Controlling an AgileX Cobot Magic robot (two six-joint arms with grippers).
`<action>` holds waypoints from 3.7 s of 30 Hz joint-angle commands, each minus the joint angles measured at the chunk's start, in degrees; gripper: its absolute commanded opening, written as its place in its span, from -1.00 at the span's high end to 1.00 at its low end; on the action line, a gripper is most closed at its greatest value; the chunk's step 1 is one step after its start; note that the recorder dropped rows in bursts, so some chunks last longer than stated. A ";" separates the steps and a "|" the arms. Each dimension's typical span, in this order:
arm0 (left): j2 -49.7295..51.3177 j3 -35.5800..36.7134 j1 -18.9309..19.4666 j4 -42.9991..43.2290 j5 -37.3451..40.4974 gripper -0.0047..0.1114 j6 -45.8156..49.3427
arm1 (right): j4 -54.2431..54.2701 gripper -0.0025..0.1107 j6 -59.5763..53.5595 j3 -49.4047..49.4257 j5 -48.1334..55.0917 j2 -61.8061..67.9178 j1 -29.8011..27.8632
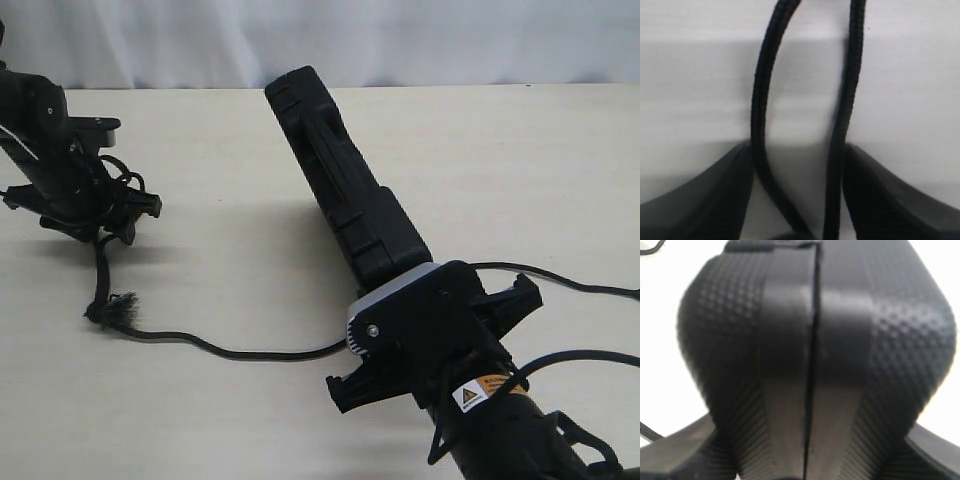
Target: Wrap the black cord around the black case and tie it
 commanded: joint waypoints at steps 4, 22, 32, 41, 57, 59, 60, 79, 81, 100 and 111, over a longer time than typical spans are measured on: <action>0.73 -0.34 -0.07 -0.58 -1.05 0.53 0.37 | 2.18 0.88 0.57 0.74 7.72 0.38 -0.27; -10.51 10.60 -3.08 -1.29 -10.74 0.92 5.00 | 2.18 0.88 0.57 0.74 5.80 0.38 -0.27; -23.60 29.97 -14.69 -1.03 -27.37 0.92 12.07 | 1.91 0.88 0.57 0.74 5.58 0.38 -0.27; -38.35 34.61 -21.97 0.44 -28.45 0.92 16.98 | 1.73 0.88 0.57 0.74 5.58 0.38 -0.27; -39.85 34.46 -33.03 1.93 -29.19 0.92 19.56 | 0.49 0.88 -0.14 0.74 5.94 0.38 -0.27; -39.85 33.32 -33.19 1.77 -27.86 0.92 19.56 | 0.25 0.88 -0.24 0.74 5.94 0.38 -0.27; -39.85 32.59 -33.19 1.44 -26.56 0.92 19.41 | 0.25 0.88 -0.24 0.74 5.94 0.38 -0.27; -30.61 13.57 -32.61 -4.26 5.47 0.92 19.41 | 0.27 0.88 -0.29 0.74 6.05 0.38 -0.27; -28.95 11.25 -32.61 -4.20 8.70 0.92 19.41 | 0.27 0.88 -0.29 0.74 6.05 0.38 -0.27; -26.64 2.94 -32.61 -6.21 5.31 0.92 19.52 | 0.11 0.88 -0.29 0.74 7.76 0.38 -0.27; -26.64 2.94 -32.61 -5.74 -3.13 0.92 19.63 | -0.93 0.88 -4.50 0.74 9.27 0.38 -0.27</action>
